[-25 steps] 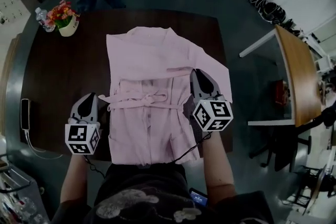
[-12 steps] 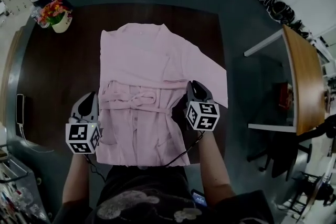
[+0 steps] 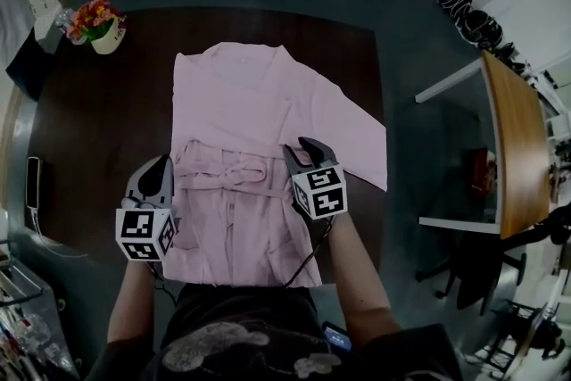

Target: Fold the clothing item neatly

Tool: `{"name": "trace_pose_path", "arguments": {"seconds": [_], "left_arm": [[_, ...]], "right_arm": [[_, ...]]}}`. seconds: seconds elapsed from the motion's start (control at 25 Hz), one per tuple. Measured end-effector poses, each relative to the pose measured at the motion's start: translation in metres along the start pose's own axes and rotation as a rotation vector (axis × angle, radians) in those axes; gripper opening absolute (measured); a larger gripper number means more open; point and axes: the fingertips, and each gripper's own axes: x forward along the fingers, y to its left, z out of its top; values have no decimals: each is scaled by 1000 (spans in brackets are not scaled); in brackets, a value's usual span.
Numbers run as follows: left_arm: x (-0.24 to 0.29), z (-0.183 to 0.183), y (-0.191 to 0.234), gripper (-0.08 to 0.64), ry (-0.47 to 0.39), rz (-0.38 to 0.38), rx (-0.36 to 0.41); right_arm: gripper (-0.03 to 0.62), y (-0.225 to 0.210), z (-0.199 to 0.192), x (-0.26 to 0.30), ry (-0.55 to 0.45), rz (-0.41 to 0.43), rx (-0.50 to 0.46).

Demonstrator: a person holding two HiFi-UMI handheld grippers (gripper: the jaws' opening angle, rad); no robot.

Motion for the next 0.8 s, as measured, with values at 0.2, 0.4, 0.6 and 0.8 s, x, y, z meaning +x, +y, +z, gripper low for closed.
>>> {"name": "trace_pose_path", "arguments": {"seconds": [0.2, 0.4, 0.6, 0.8], "left_arm": [[0, -3, 6, 9, 12, 0, 0], [0, -11, 11, 9, 30, -1, -4], [4, -15, 16, 9, 45, -5, 1], [1, -14, 21, 9, 55, 3, 16]], "right_arm": [[132, 0, -9, 32, 143, -111, -140], [5, -37, 13, 14, 50, -281, -152], [6, -99, 3, 0, 49, -465, -156], [109, -123, -16, -18, 0, -508, 36]]}}
